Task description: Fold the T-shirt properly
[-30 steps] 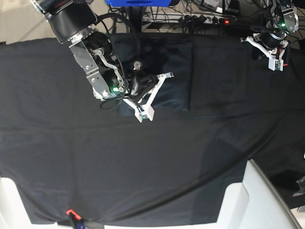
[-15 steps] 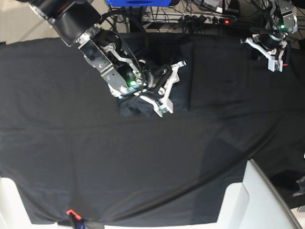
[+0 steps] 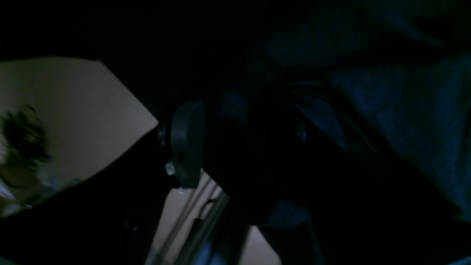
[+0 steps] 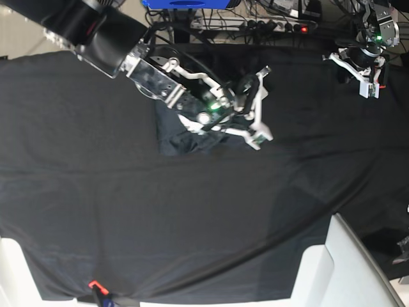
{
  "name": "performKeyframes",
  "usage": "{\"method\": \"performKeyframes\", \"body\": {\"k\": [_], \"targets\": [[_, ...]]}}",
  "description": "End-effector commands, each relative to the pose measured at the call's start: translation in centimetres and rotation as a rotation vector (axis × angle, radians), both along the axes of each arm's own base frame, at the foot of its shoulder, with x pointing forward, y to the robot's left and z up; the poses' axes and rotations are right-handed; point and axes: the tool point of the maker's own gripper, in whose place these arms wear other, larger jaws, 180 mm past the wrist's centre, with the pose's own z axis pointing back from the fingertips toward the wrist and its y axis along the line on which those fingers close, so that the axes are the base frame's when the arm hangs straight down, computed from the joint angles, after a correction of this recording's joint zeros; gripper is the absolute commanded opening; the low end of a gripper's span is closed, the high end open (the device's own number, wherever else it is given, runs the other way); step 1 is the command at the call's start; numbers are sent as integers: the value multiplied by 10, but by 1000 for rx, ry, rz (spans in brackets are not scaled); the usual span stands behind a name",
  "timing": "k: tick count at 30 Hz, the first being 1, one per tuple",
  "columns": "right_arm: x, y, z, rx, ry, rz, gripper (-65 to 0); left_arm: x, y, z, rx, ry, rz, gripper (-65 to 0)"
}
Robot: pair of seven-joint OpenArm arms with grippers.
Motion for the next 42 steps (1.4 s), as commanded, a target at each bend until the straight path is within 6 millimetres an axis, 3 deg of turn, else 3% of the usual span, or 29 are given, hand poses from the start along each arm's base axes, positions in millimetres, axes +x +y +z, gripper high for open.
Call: {"method": "performKeyframes", "body": {"k": [1,7,10,14,15,18,19,23,31,33,42], "targets": [[3,14,15,39,-24,25,-357,5,8,8,22,-25,-5,-650],[1,22,45,89,-65,62,-363,5,10,9,26,-25,-4,-650],[11,1,65,135,-106,-11,-365,5,11,10,27,-26,-1,-650],[40,-61,60,148,-47,-376,-372,5,12,10,29,-26,0,-650],[45,-75,55,139,-36,-430,-404,5,12,10,29,-26,0,-650],[55,-105,47,129,-54,-496,-611,9,11,11,28,-32,-3,-650],[58,-111,46,132,-65,-508,-650,14,11,12,27,-43,-4,-650],[63,-126,33,114,-61,-547,-638,17,8,12,22,-49,-4,-650],[55,-137,-15,37,5,-591,-650,15,10,12,24,-46,-2,-650],[51,-131,-21,37,31,-595,-650,14,11,12,26,-45,-2,-650],[63,-110,-11,76,33,-590,-650,14,10,12,24,-44,-2,-650]]}}
